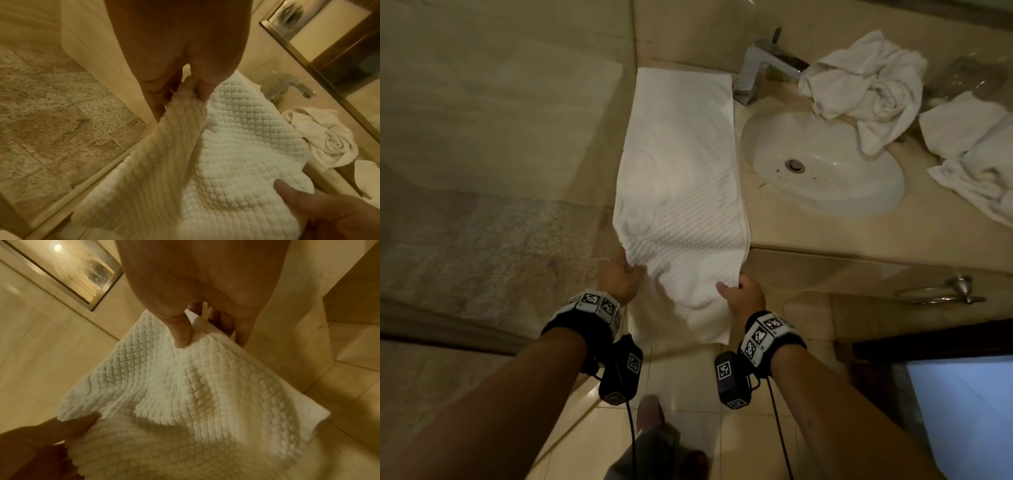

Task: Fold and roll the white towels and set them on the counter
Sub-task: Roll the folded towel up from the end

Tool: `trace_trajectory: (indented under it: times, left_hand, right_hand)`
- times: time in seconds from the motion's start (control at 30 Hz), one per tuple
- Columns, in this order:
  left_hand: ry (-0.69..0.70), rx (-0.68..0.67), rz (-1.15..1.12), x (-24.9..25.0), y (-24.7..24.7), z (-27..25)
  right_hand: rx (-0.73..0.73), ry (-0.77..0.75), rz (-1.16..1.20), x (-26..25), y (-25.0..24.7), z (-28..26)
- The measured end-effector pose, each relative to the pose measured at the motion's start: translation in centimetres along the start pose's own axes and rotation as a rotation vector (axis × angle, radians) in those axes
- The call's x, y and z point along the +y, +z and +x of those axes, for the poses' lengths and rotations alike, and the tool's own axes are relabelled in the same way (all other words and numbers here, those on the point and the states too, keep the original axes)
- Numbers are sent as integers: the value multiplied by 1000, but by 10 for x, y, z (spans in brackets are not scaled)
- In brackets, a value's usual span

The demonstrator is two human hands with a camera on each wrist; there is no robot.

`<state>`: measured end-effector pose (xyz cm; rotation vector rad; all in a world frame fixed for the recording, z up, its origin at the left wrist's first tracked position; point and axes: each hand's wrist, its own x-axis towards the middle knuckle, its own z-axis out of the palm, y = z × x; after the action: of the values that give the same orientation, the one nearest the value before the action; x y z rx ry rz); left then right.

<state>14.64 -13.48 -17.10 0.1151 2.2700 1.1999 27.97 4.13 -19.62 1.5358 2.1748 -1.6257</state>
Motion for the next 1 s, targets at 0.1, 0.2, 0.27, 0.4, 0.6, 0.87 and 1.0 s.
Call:
trace_trajectory:
  times: [0.1, 0.2, 0.27, 0.4, 0.6, 0.87, 1.0]
  left_hand:
    - [0, 17, -47, 2, 0, -8]
    - [-166, 25, -272, 10, 0, -20]
    - [-322, -75, -430, 12, 1, -23]
    - [-309, -90, -242, 15, 1, -27]
    - [-153, 43, 56, 25, -8, -13]
    - [207, 261, 536, 74, -22, 41]
    - [279, 56, 833, 101, -24, 78]
  right_hand:
    - [-16, -86, -6, -9, -1, -8]
    - [-52, -114, -72, -15, -4, -15]
    - [-76, -126, -106, -18, -6, -16]
    - [-61, -133, -120, -21, -13, -20]
    - [-23, -154, -198, -38, -21, -11]
    - [86, -97, -197, -91, -21, 16]
    - [166, -33, -372, -113, -21, 30]
